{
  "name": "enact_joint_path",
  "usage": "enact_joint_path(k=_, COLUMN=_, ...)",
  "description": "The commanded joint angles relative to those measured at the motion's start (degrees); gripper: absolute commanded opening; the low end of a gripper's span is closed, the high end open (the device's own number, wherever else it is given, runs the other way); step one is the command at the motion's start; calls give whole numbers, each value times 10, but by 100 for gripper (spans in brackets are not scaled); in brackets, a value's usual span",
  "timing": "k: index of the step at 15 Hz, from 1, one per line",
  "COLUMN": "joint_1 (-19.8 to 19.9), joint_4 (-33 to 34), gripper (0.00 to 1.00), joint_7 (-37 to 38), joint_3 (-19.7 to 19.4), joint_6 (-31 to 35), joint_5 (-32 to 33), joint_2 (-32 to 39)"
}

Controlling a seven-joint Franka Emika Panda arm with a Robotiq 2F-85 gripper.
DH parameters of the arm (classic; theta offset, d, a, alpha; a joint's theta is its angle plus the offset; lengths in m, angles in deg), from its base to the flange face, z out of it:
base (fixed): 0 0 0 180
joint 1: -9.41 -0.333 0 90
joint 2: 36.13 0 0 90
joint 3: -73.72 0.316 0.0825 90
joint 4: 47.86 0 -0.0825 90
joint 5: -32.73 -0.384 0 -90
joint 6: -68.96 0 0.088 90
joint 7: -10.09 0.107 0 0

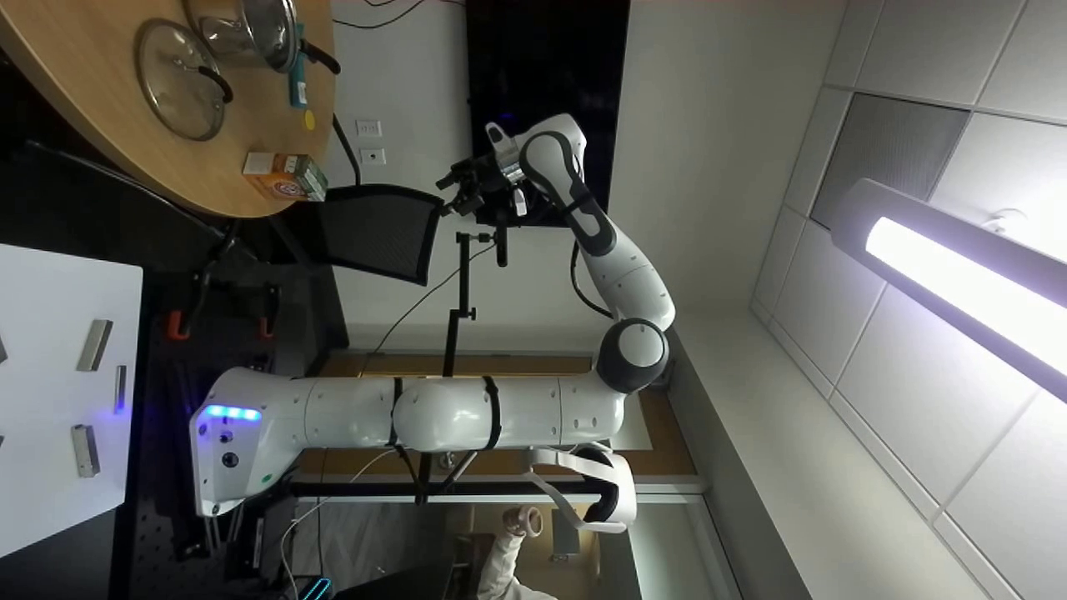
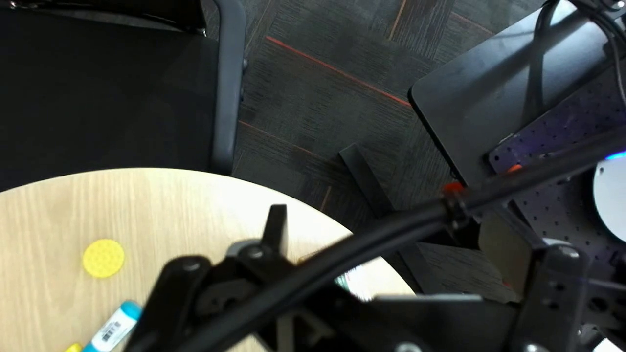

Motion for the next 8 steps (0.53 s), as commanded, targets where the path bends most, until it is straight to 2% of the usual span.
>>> enact_joint_path(k=1, joint_1=1, joint_4=-16, gripper=100, joint_7=2, joint_3=10, joint_6=3, joint_5=1, joint_2=-5)
enact_joint_path(k=8, joint_1=-18, joint_4=-81, gripper=100, joint_7=15, joint_3=43, joint_6=24, joint_5=15, joint_2=-22)
